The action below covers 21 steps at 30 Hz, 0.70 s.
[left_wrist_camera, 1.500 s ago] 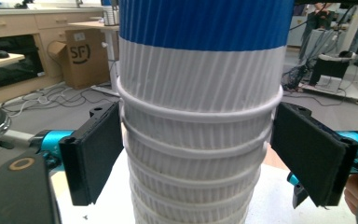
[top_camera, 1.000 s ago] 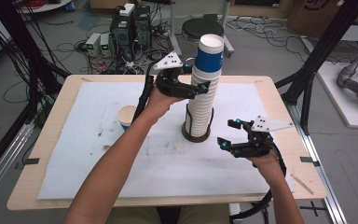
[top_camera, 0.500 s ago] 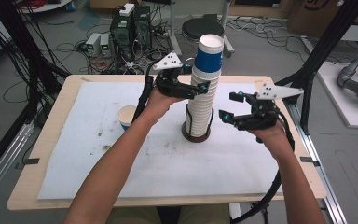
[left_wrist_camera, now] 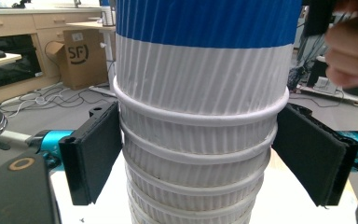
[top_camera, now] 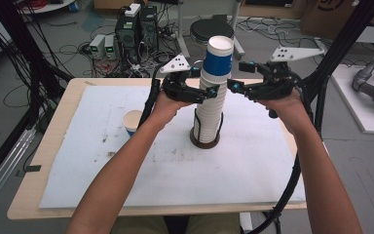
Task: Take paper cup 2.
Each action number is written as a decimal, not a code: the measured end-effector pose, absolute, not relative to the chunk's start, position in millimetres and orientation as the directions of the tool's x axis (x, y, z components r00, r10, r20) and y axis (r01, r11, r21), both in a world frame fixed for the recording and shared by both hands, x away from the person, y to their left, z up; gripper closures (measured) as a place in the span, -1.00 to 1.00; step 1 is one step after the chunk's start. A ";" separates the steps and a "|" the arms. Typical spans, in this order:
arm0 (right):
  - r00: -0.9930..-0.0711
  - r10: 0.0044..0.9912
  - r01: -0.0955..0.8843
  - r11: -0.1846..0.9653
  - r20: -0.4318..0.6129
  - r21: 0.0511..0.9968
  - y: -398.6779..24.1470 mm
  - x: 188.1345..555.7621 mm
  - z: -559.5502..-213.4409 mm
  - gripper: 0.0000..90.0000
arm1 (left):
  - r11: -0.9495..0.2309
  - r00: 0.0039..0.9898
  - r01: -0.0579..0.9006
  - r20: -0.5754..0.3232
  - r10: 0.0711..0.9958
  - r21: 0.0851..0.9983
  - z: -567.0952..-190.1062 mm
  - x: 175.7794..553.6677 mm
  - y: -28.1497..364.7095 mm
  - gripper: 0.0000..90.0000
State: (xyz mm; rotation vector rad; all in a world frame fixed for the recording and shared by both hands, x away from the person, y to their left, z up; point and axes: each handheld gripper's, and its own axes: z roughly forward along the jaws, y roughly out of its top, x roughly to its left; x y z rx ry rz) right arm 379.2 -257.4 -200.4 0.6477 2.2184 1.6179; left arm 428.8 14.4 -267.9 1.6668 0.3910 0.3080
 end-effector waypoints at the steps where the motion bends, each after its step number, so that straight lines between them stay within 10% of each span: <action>1: -0.846 0.533 0.167 0.259 0.003 0.951 -256.0 380.9 -197.4 -0.57 | -0.111 0.904 0.076 -0.022 0.426 0.991 -267.9 428.7 14.2 -0.62; 21: -0.814 0.579 0.204 0.353 -0.042 0.913 -208.6 418.6 -156.1 -0.55 | -0.107 0.902 0.075 -0.022 0.431 0.991 -268.2 427.2 13.7 -0.62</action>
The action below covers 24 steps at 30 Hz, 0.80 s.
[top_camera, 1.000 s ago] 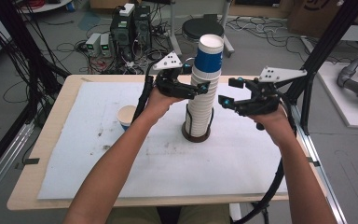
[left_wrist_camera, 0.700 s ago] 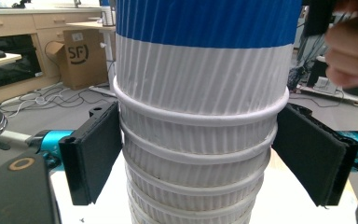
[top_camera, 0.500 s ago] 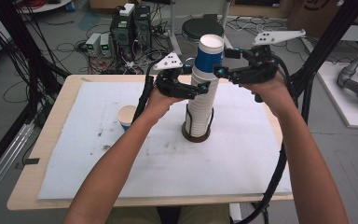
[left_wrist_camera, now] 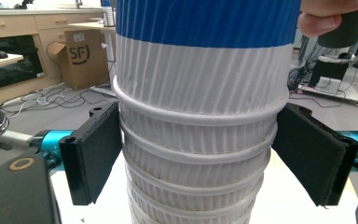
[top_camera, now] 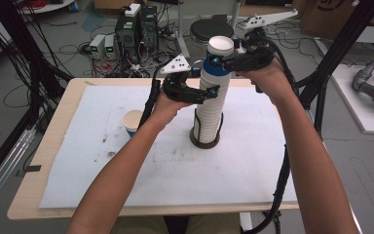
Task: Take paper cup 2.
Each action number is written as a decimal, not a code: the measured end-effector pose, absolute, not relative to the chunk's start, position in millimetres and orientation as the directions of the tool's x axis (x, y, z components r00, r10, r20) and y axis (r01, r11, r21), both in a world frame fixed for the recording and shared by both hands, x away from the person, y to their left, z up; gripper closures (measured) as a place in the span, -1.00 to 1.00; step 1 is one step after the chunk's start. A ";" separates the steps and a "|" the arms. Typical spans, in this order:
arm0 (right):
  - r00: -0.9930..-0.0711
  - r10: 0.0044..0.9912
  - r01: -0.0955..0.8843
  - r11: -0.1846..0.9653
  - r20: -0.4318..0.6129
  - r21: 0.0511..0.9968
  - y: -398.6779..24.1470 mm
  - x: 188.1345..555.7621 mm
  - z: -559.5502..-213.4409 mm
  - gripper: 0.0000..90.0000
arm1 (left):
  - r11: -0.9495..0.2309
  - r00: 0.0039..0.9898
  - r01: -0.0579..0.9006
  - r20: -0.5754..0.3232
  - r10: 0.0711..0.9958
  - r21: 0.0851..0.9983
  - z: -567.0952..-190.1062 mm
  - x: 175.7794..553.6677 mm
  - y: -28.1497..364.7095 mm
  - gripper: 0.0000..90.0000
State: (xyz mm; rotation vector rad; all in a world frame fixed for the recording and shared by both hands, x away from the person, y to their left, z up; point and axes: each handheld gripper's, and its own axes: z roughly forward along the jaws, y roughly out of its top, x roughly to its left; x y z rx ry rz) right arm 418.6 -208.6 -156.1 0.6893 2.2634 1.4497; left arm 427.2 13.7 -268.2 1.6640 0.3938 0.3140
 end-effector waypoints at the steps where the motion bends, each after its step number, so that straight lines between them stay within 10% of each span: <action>1: -0.814 0.579 0.203 0.354 -0.044 0.913 -208.2 419.7 -155.8 -0.43 | -0.108 0.902 0.075 -0.021 0.432 0.991 -268.2 427.2 14.0 -0.62; 24: -0.792 0.610 0.109 0.195 -0.034 0.975 -242.5 395.6 -100.5 -0.37 | -0.101 0.901 0.068 -0.017 0.434 0.993 -269.3 426.6 14.1 -0.62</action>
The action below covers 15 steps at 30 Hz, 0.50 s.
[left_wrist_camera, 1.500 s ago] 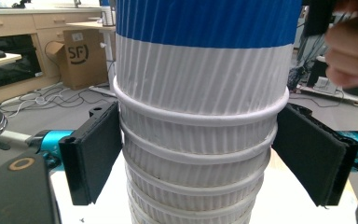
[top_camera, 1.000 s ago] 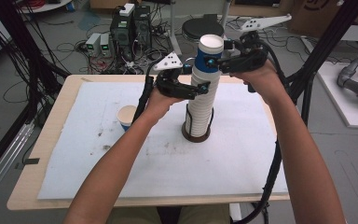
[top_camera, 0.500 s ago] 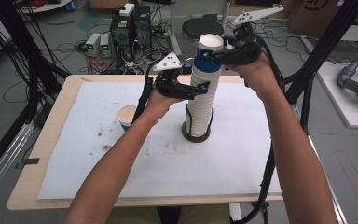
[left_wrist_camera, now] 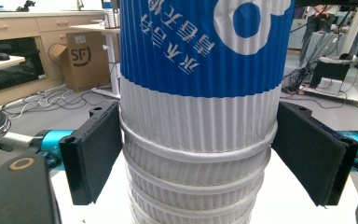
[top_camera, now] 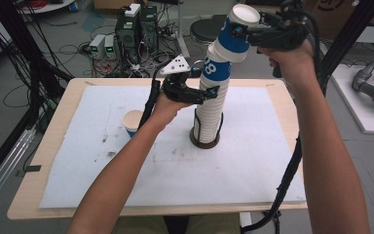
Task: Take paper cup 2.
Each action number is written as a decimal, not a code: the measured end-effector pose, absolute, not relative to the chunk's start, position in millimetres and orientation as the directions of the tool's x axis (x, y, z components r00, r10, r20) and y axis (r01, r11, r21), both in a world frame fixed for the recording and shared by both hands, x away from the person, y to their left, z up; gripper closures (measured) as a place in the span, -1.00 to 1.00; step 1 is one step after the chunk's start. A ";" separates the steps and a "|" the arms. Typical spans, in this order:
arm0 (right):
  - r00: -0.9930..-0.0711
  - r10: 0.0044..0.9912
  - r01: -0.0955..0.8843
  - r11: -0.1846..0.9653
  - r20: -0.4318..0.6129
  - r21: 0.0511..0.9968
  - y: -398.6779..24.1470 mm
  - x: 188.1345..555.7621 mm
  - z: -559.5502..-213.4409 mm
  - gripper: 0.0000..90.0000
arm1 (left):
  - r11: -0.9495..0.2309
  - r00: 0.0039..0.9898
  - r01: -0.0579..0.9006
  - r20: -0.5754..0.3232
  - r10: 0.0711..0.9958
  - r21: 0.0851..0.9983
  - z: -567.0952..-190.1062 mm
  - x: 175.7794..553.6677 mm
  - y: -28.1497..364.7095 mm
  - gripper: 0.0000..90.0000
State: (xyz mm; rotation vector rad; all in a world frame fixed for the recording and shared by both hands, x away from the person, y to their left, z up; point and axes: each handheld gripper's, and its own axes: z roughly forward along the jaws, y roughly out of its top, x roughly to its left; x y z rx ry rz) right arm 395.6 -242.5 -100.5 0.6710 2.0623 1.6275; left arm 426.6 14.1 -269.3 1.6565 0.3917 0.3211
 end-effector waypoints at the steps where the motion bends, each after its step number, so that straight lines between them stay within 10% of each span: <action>1: -0.789 0.613 0.101 0.193 -0.039 0.976 -246.3 392.5 -99.3 -0.37 | -0.101 0.901 0.068 -0.018 0.434 0.993 -269.3 426.6 14.2 -0.62; 15: -0.800 0.593 0.060 0.223 -0.087 0.973 -280.7 344.9 -128.1 -0.37 | -0.106 0.894 0.077 -0.022 0.448 0.991 -268.0 424.7 14.1 -0.63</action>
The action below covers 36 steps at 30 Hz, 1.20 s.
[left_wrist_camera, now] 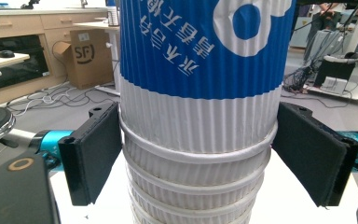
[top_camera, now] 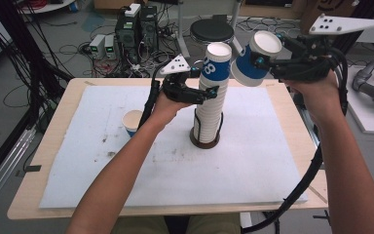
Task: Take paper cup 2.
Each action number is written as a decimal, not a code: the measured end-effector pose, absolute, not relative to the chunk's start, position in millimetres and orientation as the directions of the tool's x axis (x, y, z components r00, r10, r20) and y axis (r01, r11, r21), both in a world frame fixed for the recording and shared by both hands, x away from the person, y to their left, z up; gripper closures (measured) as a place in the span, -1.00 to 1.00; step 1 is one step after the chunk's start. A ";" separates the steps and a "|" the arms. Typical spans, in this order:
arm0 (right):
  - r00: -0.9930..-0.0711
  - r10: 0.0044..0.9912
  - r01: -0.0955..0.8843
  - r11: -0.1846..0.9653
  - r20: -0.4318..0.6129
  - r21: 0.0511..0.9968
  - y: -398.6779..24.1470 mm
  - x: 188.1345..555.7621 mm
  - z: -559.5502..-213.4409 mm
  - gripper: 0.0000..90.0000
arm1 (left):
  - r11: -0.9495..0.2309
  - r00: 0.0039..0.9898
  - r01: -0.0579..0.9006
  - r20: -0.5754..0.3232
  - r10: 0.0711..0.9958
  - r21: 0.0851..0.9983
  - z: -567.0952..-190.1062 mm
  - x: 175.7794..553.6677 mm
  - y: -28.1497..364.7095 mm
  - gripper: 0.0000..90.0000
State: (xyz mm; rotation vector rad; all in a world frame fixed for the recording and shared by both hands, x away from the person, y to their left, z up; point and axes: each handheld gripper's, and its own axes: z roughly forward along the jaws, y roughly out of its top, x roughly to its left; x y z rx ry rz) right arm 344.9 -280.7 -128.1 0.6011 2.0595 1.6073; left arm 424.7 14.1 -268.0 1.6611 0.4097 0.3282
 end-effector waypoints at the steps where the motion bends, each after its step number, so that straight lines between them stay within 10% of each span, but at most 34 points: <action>1: -0.801 0.592 0.064 0.227 -0.086 0.972 -281.7 342.9 -130.2 -0.37 | -0.105 0.893 0.078 -0.022 0.450 0.991 -267.8 424.5 13.9 -0.63; 36: -0.869 0.494 0.226 0.371 0.014 0.901 -250.2 337.0 -275.2 -0.37 | -0.071 0.886 0.067 -0.026 0.463 0.995 -306.8 358.6 108.9 -0.64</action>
